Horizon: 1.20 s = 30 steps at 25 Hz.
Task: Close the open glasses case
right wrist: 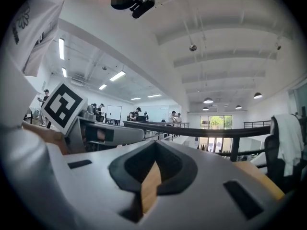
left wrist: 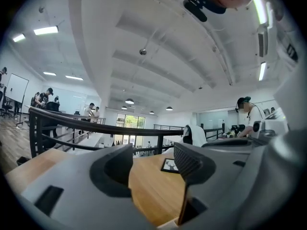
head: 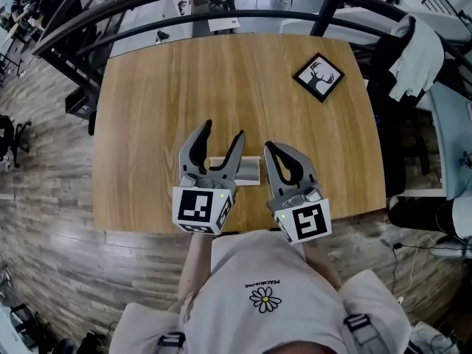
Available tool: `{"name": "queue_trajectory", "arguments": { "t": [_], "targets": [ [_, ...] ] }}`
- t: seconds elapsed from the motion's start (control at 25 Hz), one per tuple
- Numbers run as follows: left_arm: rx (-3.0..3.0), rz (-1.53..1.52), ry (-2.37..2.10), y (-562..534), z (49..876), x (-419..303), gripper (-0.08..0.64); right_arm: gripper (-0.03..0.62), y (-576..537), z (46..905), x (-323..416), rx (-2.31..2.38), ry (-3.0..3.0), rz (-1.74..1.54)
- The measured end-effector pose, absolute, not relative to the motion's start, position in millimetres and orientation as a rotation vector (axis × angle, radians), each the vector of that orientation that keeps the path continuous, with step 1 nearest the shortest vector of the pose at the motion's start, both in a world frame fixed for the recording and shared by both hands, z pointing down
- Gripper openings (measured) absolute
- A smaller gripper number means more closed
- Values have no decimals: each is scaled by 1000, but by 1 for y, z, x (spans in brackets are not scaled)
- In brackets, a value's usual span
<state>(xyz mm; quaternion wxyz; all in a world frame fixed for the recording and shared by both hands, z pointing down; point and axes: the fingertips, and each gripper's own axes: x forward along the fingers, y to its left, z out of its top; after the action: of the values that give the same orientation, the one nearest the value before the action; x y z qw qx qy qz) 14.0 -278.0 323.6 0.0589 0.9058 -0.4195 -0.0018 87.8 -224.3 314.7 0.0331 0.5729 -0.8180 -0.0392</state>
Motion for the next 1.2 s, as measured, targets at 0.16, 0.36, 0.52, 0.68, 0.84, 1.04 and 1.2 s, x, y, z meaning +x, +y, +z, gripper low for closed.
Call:
{"name": "queue_trajectory", "arguments": {
  "t": [0.16, 0.36, 0.52, 0.68, 0.84, 1.04, 1.2],
  "targets": [
    [2658, 5, -1194, -280, 360, 17, 261, 8, -224, 321, 87, 1747, -2509, -95],
    [2586, 121, -1152, -282, 409, 20, 261, 8, -221, 331, 91, 1745, -2476, -63],
    [2535, 268, -1128, -276, 454, 22, 261, 8, -216, 338, 94, 1736, -2452, -46],
    [2468, 349, -1069, -265, 493, 26, 261, 8, -211, 343, 95, 1734, -2427, -35],
    [2433, 417, -1030, -257, 519, 31, 261, 8, -205, 349, 95, 1721, -2408, -16],
    [2399, 468, -1003, -250, 539, 35, 261, 8, -198, 355, 98, 1716, -2383, -9],
    [2378, 490, -1002, -246, 548, 34, 261, 8, -194, 355, 103, 1717, -2376, -7]
  ]
}}
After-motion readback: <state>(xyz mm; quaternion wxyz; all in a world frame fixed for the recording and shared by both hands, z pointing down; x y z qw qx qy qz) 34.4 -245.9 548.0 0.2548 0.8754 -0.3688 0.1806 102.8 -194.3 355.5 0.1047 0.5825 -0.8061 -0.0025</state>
